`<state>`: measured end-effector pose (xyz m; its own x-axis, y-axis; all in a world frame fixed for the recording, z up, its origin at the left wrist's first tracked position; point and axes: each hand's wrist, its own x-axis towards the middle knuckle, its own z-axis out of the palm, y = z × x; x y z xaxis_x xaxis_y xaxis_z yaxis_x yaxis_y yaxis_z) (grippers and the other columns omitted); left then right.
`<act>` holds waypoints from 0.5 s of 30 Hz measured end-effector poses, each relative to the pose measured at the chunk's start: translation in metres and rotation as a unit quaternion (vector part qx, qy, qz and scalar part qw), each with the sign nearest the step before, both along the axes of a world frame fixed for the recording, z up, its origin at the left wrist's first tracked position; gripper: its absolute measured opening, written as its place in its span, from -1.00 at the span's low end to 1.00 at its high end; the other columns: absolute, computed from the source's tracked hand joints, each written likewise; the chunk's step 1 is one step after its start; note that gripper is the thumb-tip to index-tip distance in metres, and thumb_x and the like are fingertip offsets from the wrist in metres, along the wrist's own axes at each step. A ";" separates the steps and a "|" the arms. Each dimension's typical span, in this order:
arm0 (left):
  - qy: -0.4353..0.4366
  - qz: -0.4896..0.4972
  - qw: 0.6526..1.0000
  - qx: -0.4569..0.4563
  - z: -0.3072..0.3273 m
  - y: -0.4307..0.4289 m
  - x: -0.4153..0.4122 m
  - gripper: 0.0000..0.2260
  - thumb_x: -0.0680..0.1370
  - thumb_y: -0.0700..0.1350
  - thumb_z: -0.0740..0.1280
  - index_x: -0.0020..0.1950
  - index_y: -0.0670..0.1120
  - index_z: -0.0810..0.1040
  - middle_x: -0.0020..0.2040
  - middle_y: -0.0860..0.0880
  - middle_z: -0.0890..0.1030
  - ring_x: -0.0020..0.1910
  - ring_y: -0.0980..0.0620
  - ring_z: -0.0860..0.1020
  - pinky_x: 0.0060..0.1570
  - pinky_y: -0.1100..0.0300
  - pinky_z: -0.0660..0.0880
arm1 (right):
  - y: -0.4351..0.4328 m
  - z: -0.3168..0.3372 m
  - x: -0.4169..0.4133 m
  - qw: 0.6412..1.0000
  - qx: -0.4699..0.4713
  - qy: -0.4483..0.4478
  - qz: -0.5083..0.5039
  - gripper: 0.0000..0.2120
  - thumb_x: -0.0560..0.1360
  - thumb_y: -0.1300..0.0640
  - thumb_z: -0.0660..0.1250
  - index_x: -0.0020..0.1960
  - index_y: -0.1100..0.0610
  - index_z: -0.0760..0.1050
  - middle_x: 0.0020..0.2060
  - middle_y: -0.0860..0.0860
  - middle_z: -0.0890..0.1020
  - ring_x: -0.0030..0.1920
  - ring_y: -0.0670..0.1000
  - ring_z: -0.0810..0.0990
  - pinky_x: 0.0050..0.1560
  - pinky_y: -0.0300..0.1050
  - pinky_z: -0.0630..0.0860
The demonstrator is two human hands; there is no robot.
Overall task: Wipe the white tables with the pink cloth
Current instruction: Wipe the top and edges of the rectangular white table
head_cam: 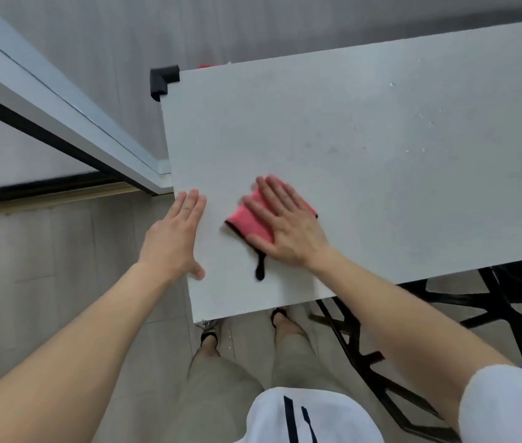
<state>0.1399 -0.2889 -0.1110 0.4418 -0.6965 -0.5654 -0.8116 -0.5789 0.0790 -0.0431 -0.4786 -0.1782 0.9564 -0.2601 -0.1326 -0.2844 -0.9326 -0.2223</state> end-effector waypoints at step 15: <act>-0.004 -0.013 1.000 -0.003 -0.003 0.002 0.004 0.48 0.19 0.24 0.75 0.78 0.04 -0.23 0.76 0.13 -0.29 0.73 0.13 -0.28 0.51 -0.04 0.47 | 0.075 0.005 0.024 0.999 0.022 -0.004 0.044 -0.27 0.74 -0.31 0.06 0.79 0.02 0.00 0.76 0.16 -0.08 0.76 0.16 -0.20 0.73 0.23 -0.06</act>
<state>0.1435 -0.2868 -0.1144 0.4271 -0.7116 -0.5578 -0.8274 -0.5564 0.0763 -0.0195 -0.4036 -0.1730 0.9762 -0.1696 -0.1350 -0.2006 -0.9428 -0.2661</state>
